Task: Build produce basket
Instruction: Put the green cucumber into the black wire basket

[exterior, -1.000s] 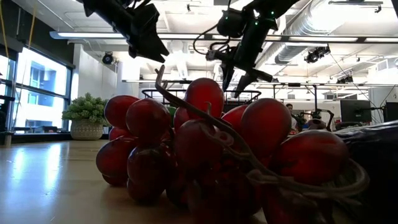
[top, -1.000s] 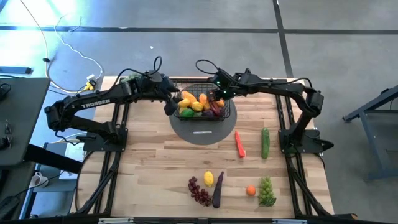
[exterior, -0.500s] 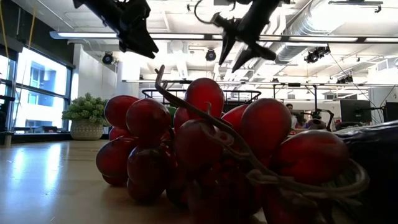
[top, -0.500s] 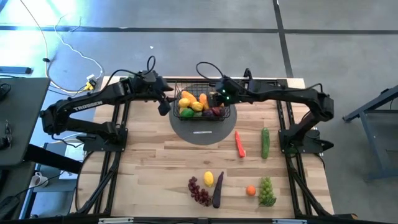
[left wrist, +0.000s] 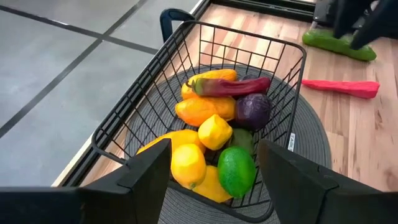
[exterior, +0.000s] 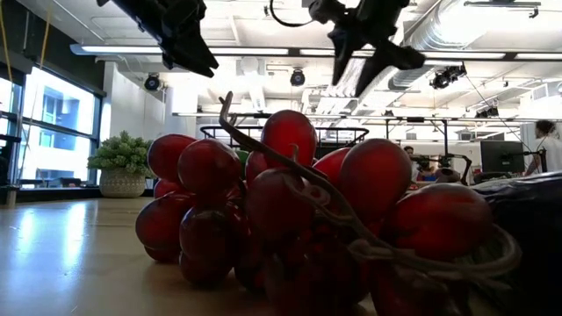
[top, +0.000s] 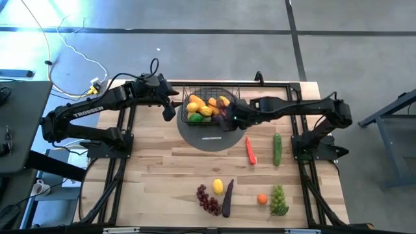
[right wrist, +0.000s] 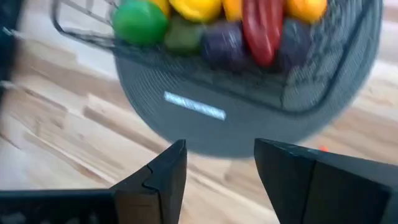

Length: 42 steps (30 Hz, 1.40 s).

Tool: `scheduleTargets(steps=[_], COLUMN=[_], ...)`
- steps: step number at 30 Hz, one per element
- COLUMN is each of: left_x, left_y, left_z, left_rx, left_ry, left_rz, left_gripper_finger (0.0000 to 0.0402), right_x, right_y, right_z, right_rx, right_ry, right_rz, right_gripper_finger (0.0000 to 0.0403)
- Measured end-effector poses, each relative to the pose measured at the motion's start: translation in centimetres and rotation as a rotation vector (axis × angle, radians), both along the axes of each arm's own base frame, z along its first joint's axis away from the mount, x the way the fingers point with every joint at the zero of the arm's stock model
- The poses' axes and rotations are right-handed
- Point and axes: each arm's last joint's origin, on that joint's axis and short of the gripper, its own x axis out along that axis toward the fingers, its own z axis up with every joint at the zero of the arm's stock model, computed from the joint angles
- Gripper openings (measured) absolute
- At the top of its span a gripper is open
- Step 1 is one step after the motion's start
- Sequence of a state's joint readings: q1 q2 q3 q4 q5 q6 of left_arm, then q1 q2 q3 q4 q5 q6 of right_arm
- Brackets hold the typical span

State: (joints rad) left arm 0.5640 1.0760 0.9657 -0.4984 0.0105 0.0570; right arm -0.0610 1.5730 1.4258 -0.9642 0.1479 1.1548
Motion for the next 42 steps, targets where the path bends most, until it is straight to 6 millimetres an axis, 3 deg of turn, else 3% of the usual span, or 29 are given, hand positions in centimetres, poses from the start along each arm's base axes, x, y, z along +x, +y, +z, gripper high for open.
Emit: scheduleTargets(steps=[13,28,35,42], left_x=[0.0,0.0,0.2,0.4], left_y=[0.0,0.0,0.2,0.3], left_z=[0.0,0.0,0.4,0.8], left_rx=[0.000,0.001,0.029,0.057], left_ry=[0.000,-0.001,-0.046,-0.075], left_rz=[0.000,0.000,0.001,0.014], left_gripper_finger=[0.0227,0.0227,0.0227,0.0227], right_x=[-2.6,-6.0,-8.2,-9.9], right_y=[4.6,6.6,6.9,6.8], right_z=[-0.9,-1.1,-3.8,-5.8], right_rx=[0.055,0.068,0.113,0.161], right_ry=[0.252,0.565,0.672,0.669], right_rz=[-0.054,-0.130,-0.191,-0.215], right_gripper_finger=[0.0170,0.0214,0.0215,0.0215])
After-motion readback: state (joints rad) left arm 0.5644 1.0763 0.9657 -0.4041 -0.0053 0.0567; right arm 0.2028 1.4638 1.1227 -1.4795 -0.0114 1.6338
